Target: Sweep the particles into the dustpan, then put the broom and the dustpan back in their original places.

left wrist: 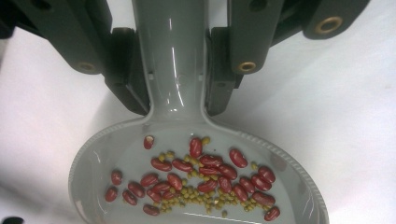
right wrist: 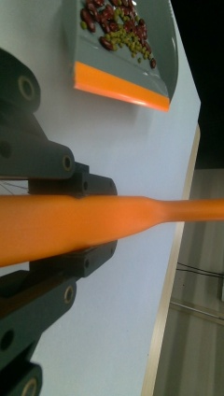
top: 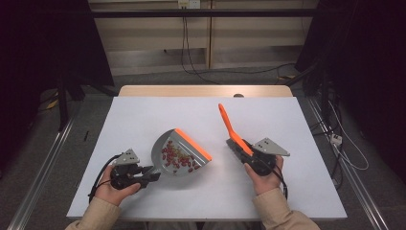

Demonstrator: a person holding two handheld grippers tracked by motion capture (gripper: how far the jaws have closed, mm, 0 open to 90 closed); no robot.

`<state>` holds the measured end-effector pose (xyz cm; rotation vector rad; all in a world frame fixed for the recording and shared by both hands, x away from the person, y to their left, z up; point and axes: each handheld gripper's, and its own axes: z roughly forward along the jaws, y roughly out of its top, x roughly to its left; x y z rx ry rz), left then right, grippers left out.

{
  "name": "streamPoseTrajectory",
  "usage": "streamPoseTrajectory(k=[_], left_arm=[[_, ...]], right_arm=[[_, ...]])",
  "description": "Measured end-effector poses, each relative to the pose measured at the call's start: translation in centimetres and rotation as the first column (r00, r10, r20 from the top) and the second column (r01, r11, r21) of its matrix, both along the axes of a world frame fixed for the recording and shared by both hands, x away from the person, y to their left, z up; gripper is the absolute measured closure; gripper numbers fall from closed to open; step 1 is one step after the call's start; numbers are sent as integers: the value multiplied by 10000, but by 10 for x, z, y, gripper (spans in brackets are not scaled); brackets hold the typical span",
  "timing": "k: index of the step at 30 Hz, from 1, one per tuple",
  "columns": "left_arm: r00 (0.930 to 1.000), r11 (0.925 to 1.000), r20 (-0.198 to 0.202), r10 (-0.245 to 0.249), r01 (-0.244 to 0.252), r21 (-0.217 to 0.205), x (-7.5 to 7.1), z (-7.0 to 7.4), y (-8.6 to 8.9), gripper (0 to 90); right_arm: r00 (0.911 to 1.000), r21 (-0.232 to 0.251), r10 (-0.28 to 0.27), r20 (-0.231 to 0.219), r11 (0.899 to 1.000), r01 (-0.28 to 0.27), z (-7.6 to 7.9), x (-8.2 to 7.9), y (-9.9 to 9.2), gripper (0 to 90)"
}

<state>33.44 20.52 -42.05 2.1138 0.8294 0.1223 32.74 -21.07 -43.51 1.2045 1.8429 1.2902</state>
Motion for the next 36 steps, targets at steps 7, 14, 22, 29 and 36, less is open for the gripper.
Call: streamPoseTrajectory(k=[7, 14, 22, 29, 36], left_arm=[[9962, 9965, 220, 837, -835, -98, 5, 1, 10, 627], [9832, 9836, 263, 1806, -1804, -77, 12, -3, 17, 627], [9615, 9617, 220, 2739, -2740, 37, 20, -8, 28, 627], [9437, 9435, 168, 3303, -3306, 232, 26, -12, 34, 626], [9299, 9292, 110, 3677, -3678, 364, 31, -16, 35, 627]], right_arm=[[9999, 45, -159, -49, 9999, 159, 0, -1, -8, 712], [9997, -99, -254, -65, 9996, 254, -1, -1, -11, 712], [9995, -144, -304, -39, 9994, 304, -1, -2, -15, 712], [9989, -143, -459, -50, 9988, 458, -1, -2, -21, 713], [9979, -227, -638, -81, 9977, 636, -2, -1, -28, 712]])
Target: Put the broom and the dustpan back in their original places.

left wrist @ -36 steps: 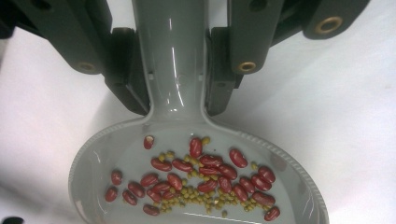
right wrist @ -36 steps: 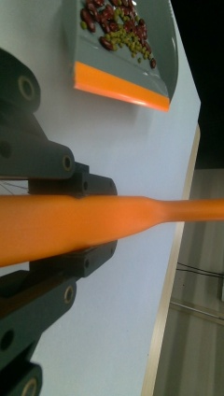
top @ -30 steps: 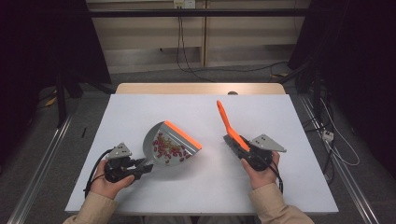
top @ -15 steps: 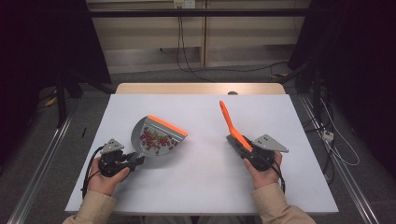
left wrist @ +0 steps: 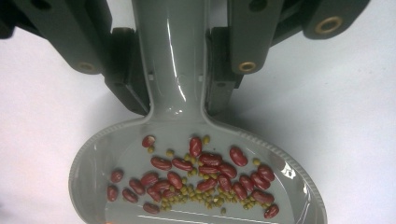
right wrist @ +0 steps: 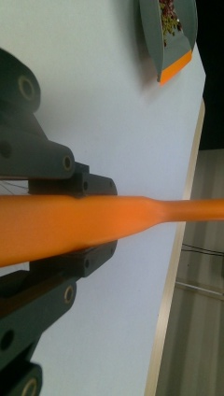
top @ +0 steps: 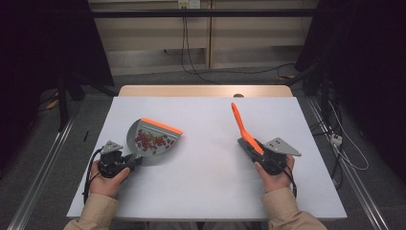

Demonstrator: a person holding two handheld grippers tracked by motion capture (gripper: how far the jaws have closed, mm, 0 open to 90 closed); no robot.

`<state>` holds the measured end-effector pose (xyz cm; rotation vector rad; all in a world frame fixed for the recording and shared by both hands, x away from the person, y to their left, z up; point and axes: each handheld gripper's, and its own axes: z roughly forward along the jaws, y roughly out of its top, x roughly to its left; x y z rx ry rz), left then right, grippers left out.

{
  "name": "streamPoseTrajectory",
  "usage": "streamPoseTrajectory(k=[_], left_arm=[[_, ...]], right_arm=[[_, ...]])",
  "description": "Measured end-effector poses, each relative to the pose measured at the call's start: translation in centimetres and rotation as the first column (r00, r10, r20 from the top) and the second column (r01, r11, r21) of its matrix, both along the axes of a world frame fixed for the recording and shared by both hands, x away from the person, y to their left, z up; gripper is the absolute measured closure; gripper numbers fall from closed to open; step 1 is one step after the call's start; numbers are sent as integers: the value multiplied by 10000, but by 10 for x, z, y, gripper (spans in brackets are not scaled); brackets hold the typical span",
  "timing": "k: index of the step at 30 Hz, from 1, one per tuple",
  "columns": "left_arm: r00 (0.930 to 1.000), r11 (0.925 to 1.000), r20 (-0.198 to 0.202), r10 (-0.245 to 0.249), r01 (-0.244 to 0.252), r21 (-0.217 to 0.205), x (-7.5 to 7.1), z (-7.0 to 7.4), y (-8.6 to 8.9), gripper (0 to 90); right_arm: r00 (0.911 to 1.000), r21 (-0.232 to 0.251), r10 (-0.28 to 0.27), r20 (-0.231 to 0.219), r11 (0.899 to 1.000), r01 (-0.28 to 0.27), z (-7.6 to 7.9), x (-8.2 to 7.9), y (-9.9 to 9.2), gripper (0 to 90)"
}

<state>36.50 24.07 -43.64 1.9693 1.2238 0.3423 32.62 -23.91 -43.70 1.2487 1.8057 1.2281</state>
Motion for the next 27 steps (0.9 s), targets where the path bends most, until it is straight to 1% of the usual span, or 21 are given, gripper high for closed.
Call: streamPoseTrajectory(k=[4, 8, 11, 12, 16, 19, 20, 23, 27], left_arm=[[9998, 9999, -67, 160, -160, 52, 2, -1, 0, 626], [9993, 9993, -113, 365, -364, 105, 3, -3, 0, 627], [9983, 9984, -143, 558, -557, 51, 5, -4, 0, 626], [9980, 9982, -201, 596, -594, 76, 5, -4, 0, 626], [9968, 9969, -229, 771, -767, 152, 8, -5, 2, 626], [9954, 9958, -331, 899, -892, 220, 9, -6, 2, 626], [9948, 9951, -275, 981, -976, 172, 9, -6, 2, 626], [9940, 9943, -288, 1056, -1052, 143, 10, -6, 2, 626], [9925, 9927, -237, 1202, -1199, 133, 10, -7, 1, 626]], right_arm=[[9999, -92, -118, -9, 9999, 117, -1, 1, -5, 712], [9996, -80, -277, -51, 9996, 277, -1, 2, -11, 712], [9992, -84, -382, -86, 9992, 381, -2, 2, -14, 712], [9991, -87, -412, -92, 9991, 412, -2, 3, -15, 712], [9987, -163, -496, -108, 9986, 494, -3, 4, -18, 712], [9980, -298, -619, -119, 9977, 615, -4, 5, -22, 712], [9977, -277, -661, -116, 9975, 658, -5, 6, -24, 712], [9961, -307, -864, -173, 9958, 859, -6, 7, -30, 712], [9943, -421, -1057, -120, 9936, 1052, -7, 8, -36, 712]])
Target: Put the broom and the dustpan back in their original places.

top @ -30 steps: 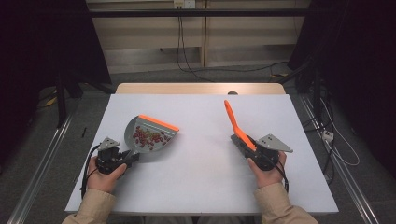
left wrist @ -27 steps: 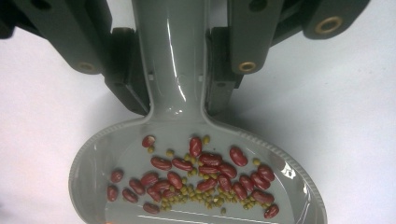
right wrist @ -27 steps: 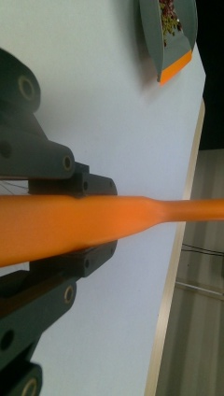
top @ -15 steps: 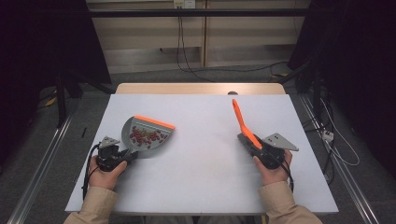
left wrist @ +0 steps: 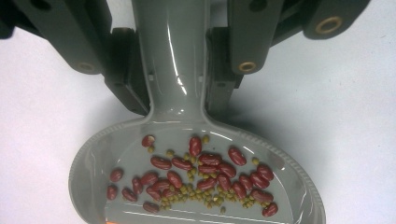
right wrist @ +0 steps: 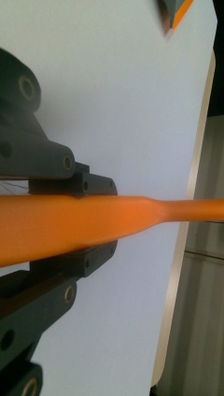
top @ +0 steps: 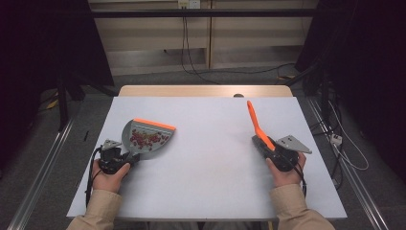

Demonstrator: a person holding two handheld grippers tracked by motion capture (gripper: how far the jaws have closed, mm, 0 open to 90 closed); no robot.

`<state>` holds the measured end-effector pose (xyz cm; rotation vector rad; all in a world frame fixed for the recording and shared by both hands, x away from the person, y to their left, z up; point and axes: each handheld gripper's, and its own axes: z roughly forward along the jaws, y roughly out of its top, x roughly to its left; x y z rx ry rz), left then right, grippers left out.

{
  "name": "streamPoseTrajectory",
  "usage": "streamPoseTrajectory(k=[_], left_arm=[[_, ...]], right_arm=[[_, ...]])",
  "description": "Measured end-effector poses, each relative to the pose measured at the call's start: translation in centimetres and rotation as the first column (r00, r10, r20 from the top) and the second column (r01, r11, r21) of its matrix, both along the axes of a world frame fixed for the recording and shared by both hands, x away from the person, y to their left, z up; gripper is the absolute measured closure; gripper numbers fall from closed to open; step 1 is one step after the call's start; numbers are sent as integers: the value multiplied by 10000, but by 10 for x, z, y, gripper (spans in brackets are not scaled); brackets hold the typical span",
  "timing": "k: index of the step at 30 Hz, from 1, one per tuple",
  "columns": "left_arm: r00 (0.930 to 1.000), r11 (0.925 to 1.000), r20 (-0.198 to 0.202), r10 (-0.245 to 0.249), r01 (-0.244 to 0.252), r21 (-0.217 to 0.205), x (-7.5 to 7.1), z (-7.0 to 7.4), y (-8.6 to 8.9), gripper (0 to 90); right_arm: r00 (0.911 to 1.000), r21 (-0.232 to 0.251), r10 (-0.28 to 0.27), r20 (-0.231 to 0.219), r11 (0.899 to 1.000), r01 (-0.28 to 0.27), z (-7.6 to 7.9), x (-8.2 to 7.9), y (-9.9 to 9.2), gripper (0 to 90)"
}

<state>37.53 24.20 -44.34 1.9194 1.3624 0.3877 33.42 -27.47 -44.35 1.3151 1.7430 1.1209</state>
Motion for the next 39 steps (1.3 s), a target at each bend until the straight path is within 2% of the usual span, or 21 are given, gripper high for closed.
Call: streamPoseTrajectory(k=[8, 11, 12, 13, 19, 22, 27, 30, 32, 35, 37, 38, 39], left_arm=[[10000, 10000, -4, 81, -81, -53, -2, -1, -1, 624], [10000, 10000, 68, 5, -4, -73, -4, 0, -2, 620], [10000, 9997, 80, -12, 14, -227, -5, 1, -2, 611], [10000, 9995, 88, -26, 28, -303, -6, 1, -2, 601], [9992, 9982, 57, -401, 404, -435, -15, 1, -6, 566], [9986, 9977, 54, -534, 536, -418, -19, 1, -10, 547], [9966, 9955, 77, -816, 819, -467, -24, 1, -16, 511], [9945, 9929, 64, -1045, 1047, -564, -26, 1, -20, 483], [9934, 9907, 140, -1141, 1148, -732, -27, 1, -21, 456], [9906, 9864, 230, -1350, 1366, -920, -31, 3, -22, 347], [9911, 9869, 394, -1274, 1306, -942, -33, 5, -22, 262], [9894, 9847, 527, -1353, 1402, -1035, -34, 5, -22, 211], [9889, 9845, 629, -1346, 1406, -1050, -35, 6, -22, 192]], right_arm=[[9983, -386, -561, 164, 9976, 567, 1, 8, -13, 712], [9970, -613, -769, 95, 9951, 773, -2, 11, -15, 712], [9968, -635, -801, 11, 9948, 800, -3, 11, -15, 711], [9965, -621, -834, -96, 9946, 827, -5, 12, -14, 711], [9972, -420, -742, -61, 9964, 738, -7, 9, -5, 700], [9982, -30, -593, -130, 9982, 592, -7, 7, 0, 684], [9990, 208, -410, -201, 9989, 415, -8, 4, 9, 650], [9995, 876, 89, -315, 9961, -61, -9, 3, 16, 616], [9991, 1219, 390, -189, 9919, -364, -8, 1, 20, 563], [9981, 1675, 599, 166, 9839, -618, -4, -3, 23, 482], [9979, 1840, 600, 246, 9809, -636, -1, -7, 22, 466], [9975, 1941, 644, 302, 9785, -691, 0, -9, 22, 456], [9967, 2017, 735, 353, 9762, -792, 0, -11, 22, 448]])
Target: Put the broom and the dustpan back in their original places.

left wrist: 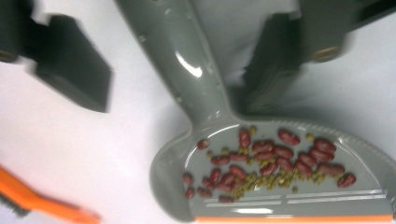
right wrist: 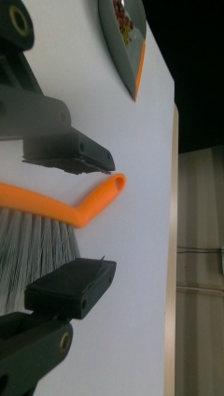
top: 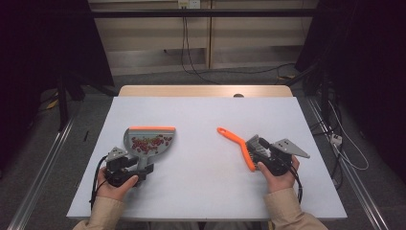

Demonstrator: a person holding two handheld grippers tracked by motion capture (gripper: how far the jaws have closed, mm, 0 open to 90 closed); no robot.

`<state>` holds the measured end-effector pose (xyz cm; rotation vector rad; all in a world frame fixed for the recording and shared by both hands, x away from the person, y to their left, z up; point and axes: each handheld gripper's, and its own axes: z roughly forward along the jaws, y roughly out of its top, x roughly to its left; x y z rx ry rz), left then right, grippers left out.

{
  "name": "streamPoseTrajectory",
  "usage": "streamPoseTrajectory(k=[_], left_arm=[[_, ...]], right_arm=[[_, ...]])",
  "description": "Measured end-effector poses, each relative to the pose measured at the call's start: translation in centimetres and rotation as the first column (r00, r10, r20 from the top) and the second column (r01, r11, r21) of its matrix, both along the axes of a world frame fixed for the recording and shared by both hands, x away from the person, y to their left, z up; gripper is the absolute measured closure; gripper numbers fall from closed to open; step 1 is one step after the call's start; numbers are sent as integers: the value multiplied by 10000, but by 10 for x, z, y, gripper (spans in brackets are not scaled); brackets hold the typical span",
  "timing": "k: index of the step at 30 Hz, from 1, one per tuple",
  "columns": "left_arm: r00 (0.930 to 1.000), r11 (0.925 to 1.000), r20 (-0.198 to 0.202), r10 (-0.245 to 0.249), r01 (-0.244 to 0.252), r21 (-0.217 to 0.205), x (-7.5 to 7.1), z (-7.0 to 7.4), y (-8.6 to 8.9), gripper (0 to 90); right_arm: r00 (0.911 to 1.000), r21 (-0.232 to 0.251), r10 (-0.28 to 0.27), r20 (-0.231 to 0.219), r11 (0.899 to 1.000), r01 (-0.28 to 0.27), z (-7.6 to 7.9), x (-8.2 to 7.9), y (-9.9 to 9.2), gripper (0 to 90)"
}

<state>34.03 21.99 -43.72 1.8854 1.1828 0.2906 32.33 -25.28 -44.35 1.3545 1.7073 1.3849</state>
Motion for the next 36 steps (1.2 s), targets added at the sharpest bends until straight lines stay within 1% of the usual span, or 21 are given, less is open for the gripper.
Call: streamPoseTrajectory(k=[2, 4, 5, 6, 9, 10, 12, 13, 16, 17, 19, 20, 21, 23, 25, 27, 28, 29, 32, 34, 36], left_arm=[[9999, 10000, 140, -23, 23, -33, -1, 1, 0, 179], [9995, 9999, 306, -105, 104, 48, -2, 2, 1, 157], [9993, 10000, 363, -80, 81, -20, -3, 3, 1, 154], [9990, 10000, 440, -91, 92, -26, -3, 3, 2, 147], [9973, 9996, 681, -260, 266, -76, -4, 7, 3, 122], [9961, 9994, 823, -314, 326, -141, -3, 8, 2, 114], [9935, 9988, 1063, -407, 433, -224, -4, 10, 3, 110], [9923, 9979, 1135, -498, 541, -350, -4, 10, 4, 105], [9884, 9953, 1316, -755, 828, -507, -6, 12, 7, 89], [9857, 9941, 1444, -873, 956, -517, -7, 13, 7, 86], [9784, 9898, 1659, -1233, 1334, -506, -8, 14, 9, 71], [9756, 9887, 1773, -1298, 1409, -516, -9, 14, 9, 70], [9733, 9865, 1791, -1436, 1552, -524, -10, 14, 10, 68], [9703, 9823, 1863, -1544, 1710, -764, -11, 13, 13, 62], [9659, 9792, 1952, -1700, 1879, -766, -12, 12, 15, 61], [9637, 9771, 2020, -1748, 1950, -846, -13, 12, 17, 60], [9633, 9766, 2004, -1783, 1982, -839, -13, 11, 18, 60], [9644, 9777, 2025, -1700, 1908, -879, -14, 11, 20, 59], [9634, 9772, 2077, -1694, 1915, -912, -16, 9, 22, 59], [9632, 9775, 2079, -1706, 1920, -874, -16, 8, 23, 59], [9625, 9767, 2134, -1674, 1913, -967, -16, 8, 22, 59]], right_arm=[[10000, -17, -20, 8, 10000, 20, 1, -3, 0, 430], [10000, 125, 6, 78, 9999, -7, 1, -6, -1, 421], [9999, 108, 32, 161, 9999, -33, 1, -8, -2, 414], [9999, 169, 14, 130, 9999, -16, 2, -9, -2, 399], [9997, 310, 136, 188, 9994, -142, 2, -14, -3, 372], [9996, 273, 174, 216, 9995, -180, 1, -15, -4, 357], [9992, 458, 320, 231, 9984, -331, 0, -17, -5, 333], [9991, 547, 357, 239, 9978, -370, 0, -18, -6, 324], [9977, 518, 565, 385, 9969, -585, 3, -21, -6, 282], [9967, 520, 724, 361, 9959, -743, 3, -22, -5, 269], [9954, 333, 901, 330, 9953, -912, 3, -24, -5, 262], [9947, 291, 978, 303, 9947, -987, 2, -26, -4, 255], [9939, 258, 1068, 279, 9939, -1075, 2, -27, -4, 245], [9922, 229, 1236, 158, 9920, -1239, 1, -28, -5, 222], [9902, 285, 1387, 154, 9899, -1391, 1, -31, -7, 216], [9894, 258, 1444, 167, 9891, -1448, 1, -35, -9, 210], [9886, 280, 1493, 217, 9883, -1499, 2, -36, -10, 204], [9883, 268, 1513, 209, 9880, -1518, 2, -37, -10, 195], [9878, 167, 1557, 36, 9877, -1558, -1, -41, -13, 184], [9880, 5, 1543, -48, 9880, -1543, -3, -43, -14, 183], [9878, -40, 1554, -86, 9878, -1555, -4, -44, -15, 179]])
